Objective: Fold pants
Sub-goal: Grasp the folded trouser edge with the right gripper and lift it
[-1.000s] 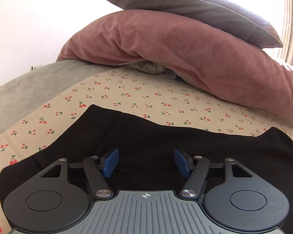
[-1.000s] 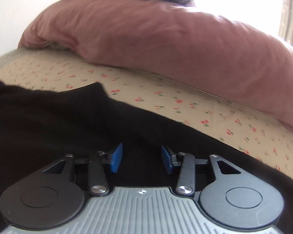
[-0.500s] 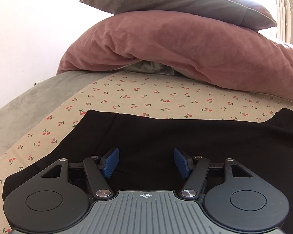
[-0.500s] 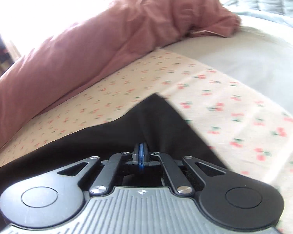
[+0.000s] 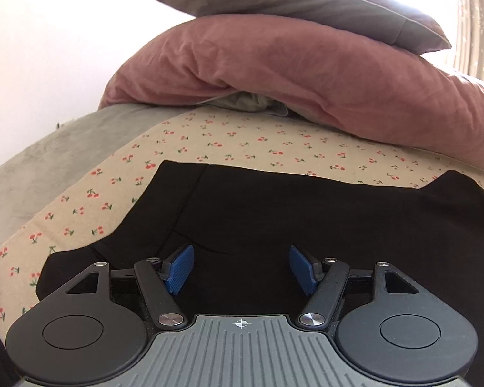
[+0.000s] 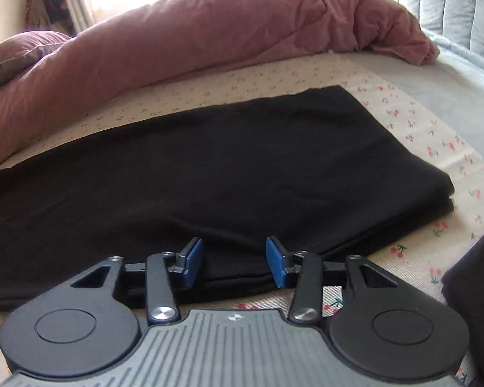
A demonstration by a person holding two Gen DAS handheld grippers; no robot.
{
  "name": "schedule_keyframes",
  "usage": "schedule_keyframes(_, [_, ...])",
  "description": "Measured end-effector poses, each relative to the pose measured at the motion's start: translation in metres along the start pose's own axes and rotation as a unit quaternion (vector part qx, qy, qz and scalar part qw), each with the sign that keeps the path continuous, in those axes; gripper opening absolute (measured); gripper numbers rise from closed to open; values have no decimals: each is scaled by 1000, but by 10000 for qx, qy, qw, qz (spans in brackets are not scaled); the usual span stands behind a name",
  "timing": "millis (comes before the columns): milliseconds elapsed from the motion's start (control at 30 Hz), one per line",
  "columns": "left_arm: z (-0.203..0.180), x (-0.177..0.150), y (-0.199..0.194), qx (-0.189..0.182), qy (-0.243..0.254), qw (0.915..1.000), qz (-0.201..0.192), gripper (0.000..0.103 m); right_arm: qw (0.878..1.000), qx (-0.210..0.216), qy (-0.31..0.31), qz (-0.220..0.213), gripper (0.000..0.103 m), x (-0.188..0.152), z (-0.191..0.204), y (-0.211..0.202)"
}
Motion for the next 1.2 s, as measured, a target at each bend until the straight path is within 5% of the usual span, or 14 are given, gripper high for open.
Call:
schedule_keyframes(100, [10, 2, -5, 392, 200, 9990, 99, 67, 9988, -451, 208, 25, 12, 4, -42, -11])
schedule_keyframes(200, [29, 2, -10, 501, -184, 9983, 214, 67, 9748, -1972, 1018, 221, 23, 0, -108, -27])
schedule_keyframes(300, [30, 8, -29, 622, -148, 9978, 159, 67, 9727, -1218, 1964, -191, 44, -17, -122, -50])
schedule_keyframes(467, [19, 10, -76, -222, -190, 9994, -158, 77, 9453, -619, 3136, -651, 43, -17, -134, -62])
schedule_keyframes(633, [36, -27, -46, -644, -638, 9941, 600, 70, 9219, -247, 3788, -770, 42, -4, -141, -38])
schedule_keyframes(767, [49, -27, -48, -331, -737, 9950, 591, 30, 9471, -641, 3086, -601, 36, 1, -128, -16])
schedule_keyframes(833, [50, -28, -49, -318, -702, 9951, 621, 28, 9554, -886, 2750, -609, 36, 7, -126, -8])
schedule_keyframes(1000, [61, -24, -50, -386, -1247, 9889, 707, 26, 9494, -959, 2863, -858, 37, 8, -128, -1])
schedule_keyframes(1067, [70, -25, -50, -237, -1452, 9866, 708, 11, 9532, -1038, 2710, -852, 37, 10, -125, -1])
schedule_keyframes(1200, [73, -24, -54, -267, -1573, 9848, 680, 8, 9390, -767, 3216, -948, 37, 7, -137, -2])
Point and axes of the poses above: each gripper's, at about its wrist camera, not at the fingertips, and y roughly the way its jaws point, z to its left, x to its top, the point moved 8 cm from there along y, roughly the way its jaws point, and after that the axes turned 6 degrees about -x, right-handed, at the moved point
